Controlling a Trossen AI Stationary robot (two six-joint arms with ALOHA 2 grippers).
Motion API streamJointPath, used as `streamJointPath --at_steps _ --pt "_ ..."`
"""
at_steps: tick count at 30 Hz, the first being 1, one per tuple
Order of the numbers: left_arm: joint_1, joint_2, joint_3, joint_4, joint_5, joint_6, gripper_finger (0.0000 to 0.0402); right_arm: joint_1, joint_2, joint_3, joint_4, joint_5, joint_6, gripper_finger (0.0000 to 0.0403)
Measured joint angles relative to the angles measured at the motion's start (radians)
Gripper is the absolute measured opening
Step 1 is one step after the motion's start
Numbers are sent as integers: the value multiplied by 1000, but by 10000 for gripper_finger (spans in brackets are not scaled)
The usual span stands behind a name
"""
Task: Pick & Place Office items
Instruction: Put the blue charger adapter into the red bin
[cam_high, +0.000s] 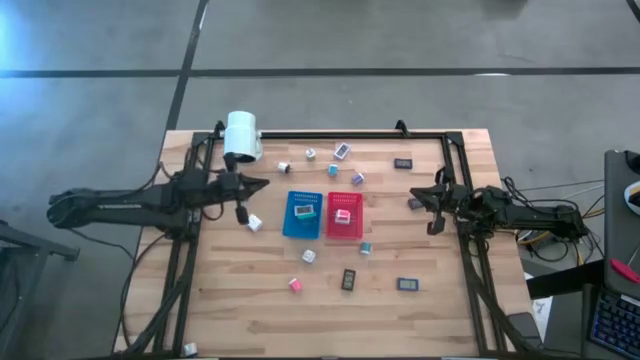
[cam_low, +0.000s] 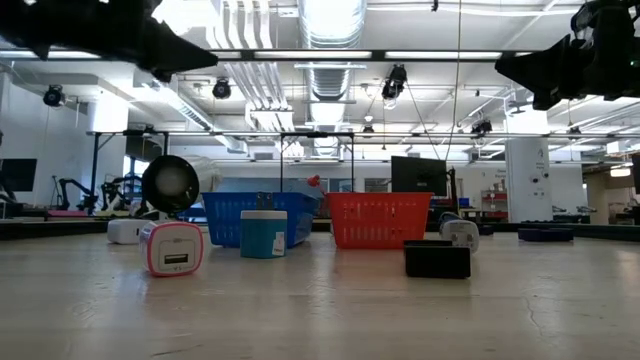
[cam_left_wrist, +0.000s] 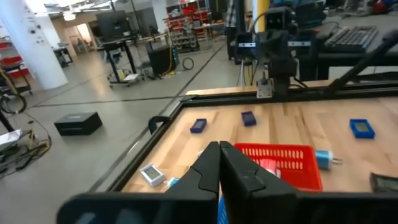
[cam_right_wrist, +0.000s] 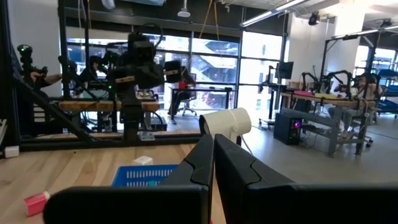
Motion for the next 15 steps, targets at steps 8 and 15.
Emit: streamJointPath --at_steps 8,15 --pt "0 -88 -159 132 86 -20 5 0 0 0 0 0 0 8" --pt "1 -143 -241 146 181 -52 5 0 0 0 0 0 0 8"
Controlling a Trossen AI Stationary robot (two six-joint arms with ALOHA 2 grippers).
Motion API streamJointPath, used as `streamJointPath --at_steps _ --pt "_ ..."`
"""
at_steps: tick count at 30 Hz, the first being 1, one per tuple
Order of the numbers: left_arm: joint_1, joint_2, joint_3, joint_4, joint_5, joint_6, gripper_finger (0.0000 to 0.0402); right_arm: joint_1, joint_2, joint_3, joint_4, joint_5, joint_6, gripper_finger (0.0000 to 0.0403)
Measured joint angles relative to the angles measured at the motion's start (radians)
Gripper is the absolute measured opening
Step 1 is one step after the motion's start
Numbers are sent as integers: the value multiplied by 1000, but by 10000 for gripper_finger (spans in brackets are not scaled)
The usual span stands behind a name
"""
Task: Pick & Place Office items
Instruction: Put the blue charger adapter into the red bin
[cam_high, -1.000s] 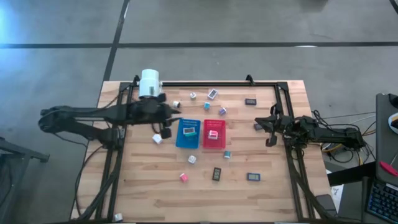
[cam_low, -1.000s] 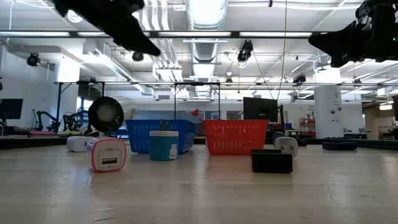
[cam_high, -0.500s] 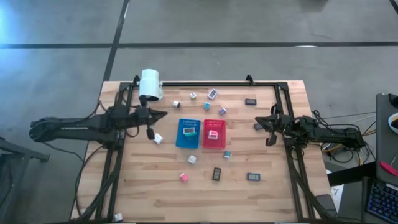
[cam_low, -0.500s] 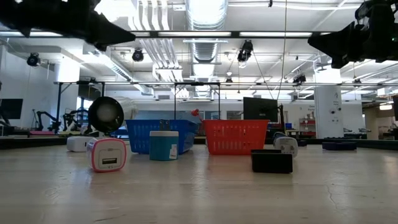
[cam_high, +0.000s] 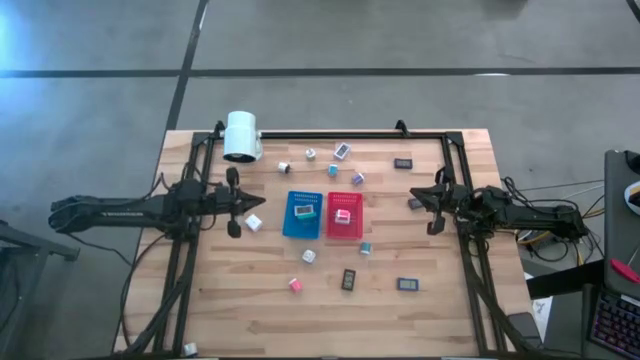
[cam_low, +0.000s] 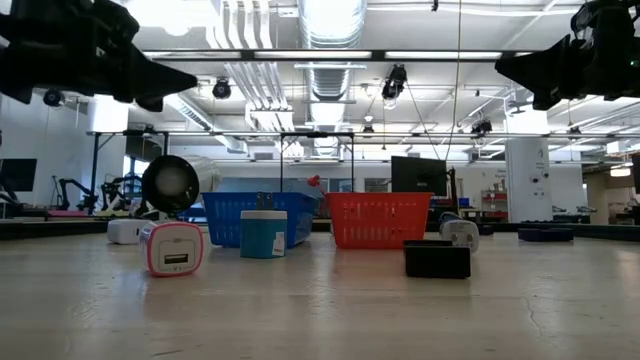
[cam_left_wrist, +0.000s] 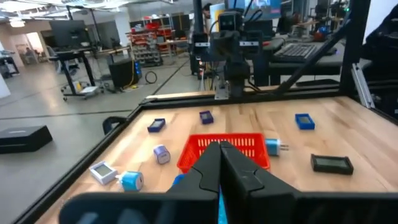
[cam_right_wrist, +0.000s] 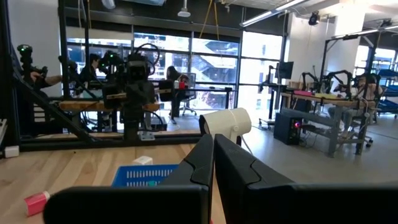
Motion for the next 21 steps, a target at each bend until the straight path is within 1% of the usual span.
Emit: streamJointPath --at_steps 4,8,13,21 --pt "1 -49 -24 4 0 -9 3 0 0 0 0 0 0 8" --pt "2 -79 -51 -4 0 -13 10 0 0 0 0 0 0 8" --pt "18 -97 -100 1 -3 -13 9 0 0 0 0 0 0 8" --pt "74 -99 -128 16 -11 -12 7 0 0 0 0 0 -5 8"
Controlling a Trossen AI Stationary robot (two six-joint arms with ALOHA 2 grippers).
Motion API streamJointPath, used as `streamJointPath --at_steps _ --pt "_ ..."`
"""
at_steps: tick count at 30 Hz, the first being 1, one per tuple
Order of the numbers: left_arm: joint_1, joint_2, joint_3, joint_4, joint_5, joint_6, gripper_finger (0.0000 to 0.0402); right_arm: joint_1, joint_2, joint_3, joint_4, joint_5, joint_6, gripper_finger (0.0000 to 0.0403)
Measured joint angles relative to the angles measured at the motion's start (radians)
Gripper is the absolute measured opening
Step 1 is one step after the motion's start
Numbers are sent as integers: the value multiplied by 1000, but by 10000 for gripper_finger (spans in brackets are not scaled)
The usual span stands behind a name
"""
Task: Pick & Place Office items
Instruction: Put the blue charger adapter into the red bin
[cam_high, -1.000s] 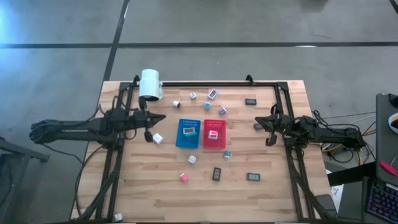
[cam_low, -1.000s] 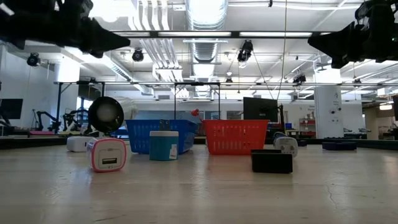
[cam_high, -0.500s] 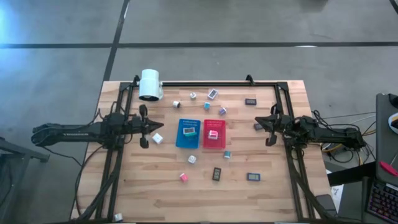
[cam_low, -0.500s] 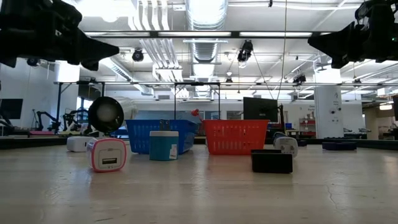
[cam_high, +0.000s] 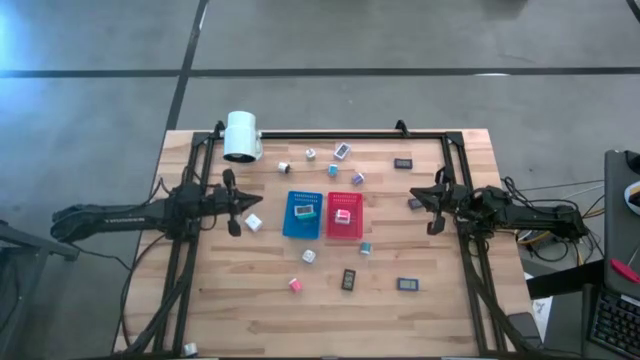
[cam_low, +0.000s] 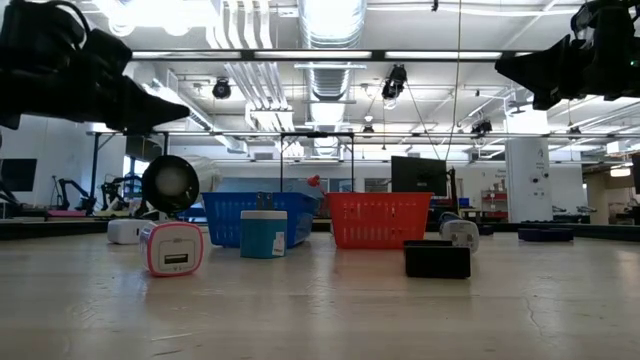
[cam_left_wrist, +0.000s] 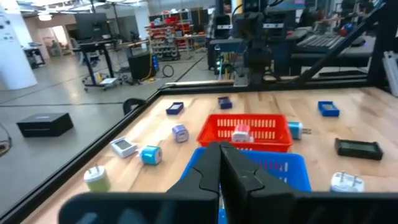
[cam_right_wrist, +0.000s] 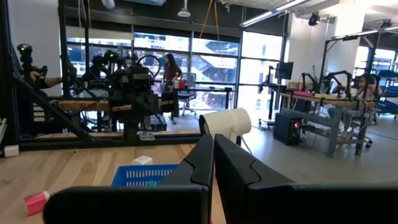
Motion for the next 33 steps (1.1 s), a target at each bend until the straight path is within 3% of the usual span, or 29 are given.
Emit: streamJointPath --at_steps 9,33 --pt "11 3 0 -6 64 33 8 0 0 0 0 0 -1 8" --pt "11 4 0 5 63 -6 10 0 0 0 7 0 -18 8"
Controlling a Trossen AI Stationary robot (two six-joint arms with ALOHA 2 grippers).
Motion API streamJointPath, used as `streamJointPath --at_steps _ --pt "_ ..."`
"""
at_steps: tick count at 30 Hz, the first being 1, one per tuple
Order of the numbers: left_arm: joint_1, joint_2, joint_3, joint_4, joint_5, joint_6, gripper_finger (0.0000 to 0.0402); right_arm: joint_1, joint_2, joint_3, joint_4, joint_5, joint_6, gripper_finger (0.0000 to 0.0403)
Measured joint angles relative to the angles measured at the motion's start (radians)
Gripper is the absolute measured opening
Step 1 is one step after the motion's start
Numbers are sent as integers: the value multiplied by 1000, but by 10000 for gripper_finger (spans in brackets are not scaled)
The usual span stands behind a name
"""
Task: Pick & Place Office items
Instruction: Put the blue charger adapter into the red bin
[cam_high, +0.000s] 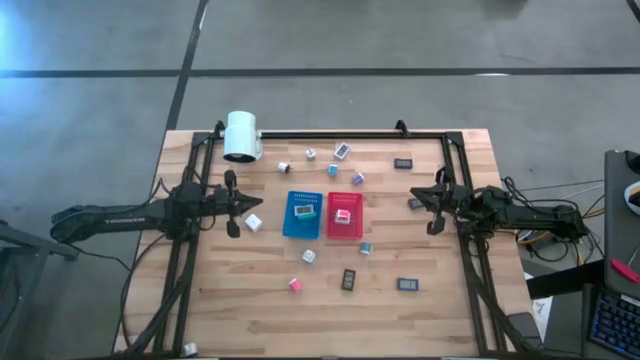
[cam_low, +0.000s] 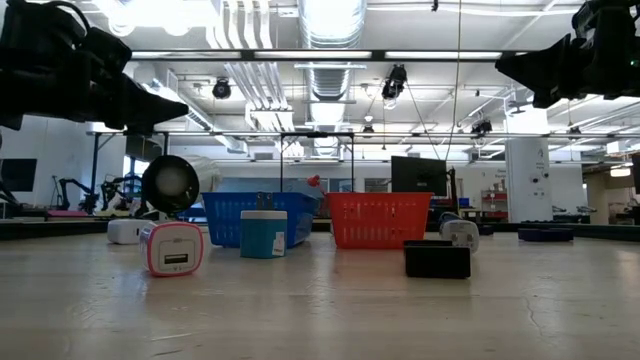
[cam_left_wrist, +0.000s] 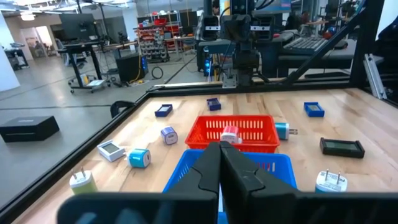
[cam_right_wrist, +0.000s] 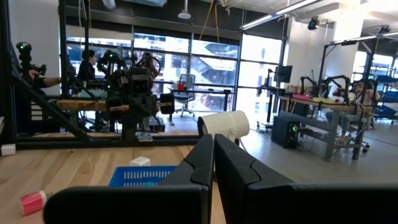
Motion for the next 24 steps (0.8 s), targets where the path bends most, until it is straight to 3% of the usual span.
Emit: streamJointPath --at_steps 13,17,24 --pt "0 0 0 3 0 -6 10 0 60 -3 14 -5 54 8" --pt "0 0 0 3 0 -7 13 0 144 11 113 -10 117 8" --pt "0 0 0 3 0 -10 9 0 366 130 63 -11 170 8"
